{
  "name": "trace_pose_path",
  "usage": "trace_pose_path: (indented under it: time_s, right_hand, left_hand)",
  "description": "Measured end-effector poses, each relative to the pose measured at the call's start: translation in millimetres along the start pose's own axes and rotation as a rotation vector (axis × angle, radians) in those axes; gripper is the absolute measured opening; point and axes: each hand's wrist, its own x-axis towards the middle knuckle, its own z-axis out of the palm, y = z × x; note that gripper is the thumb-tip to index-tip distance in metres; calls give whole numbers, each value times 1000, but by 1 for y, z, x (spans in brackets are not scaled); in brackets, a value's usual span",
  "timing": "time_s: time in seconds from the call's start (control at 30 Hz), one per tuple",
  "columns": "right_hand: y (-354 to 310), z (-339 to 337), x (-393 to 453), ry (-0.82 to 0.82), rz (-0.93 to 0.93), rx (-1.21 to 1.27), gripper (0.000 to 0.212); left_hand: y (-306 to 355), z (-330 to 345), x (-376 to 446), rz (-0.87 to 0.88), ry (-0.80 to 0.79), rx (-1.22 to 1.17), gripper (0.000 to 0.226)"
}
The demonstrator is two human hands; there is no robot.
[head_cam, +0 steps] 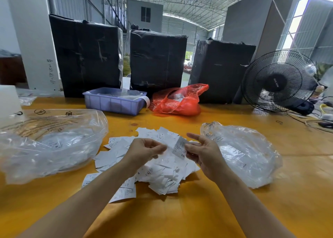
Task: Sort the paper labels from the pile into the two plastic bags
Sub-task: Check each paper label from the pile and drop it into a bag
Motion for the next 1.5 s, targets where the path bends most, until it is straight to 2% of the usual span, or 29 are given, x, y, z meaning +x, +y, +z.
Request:
trace_pose_path:
  time_s: [0.13, 0.23, 0.33, 0.43, 0.57, 0.73, 0.97, 1.2, 1.5]
  right_hand:
    - [-3, 3, -2, 48, 27, 180, 13]
    - [-5, 4, -2, 99, -40, 261, 16]
    - [-5, 5, -3, 99, -136, 172, 25]
    - [-3, 9, -5, 84, -238, 57, 11]
    - [-2, 13, -7, 99, -315, 28, 11]
    - [-1, 16, -9, 91, -345, 21, 8]
    - [2, 19, -12, 71, -364, -96, 8]
    - [-4, 17, -12, 116, -351, 23, 6]
    - [2, 21, -13, 114, -399, -140, 9]
  left_hand:
    - [2, 1, 0, -62, -7, -109, 11]
    - [4, 5, -2, -90, -21, -179, 17]
    - [6, 7, -3, -96, -35, -206, 12]
    - [6, 7, -4, -92, -43, -215, 9]
    - [7, 6, -4, -112, -53, -198, 10]
    - [6, 6, -3, -132, -87, -204, 9]
    - [7, 6, -3, -150, -77, -226, 20]
    - [7, 6, -1, -183, -42, -220, 27]
    - [5, 5, -4, -144, -90, -280, 26]
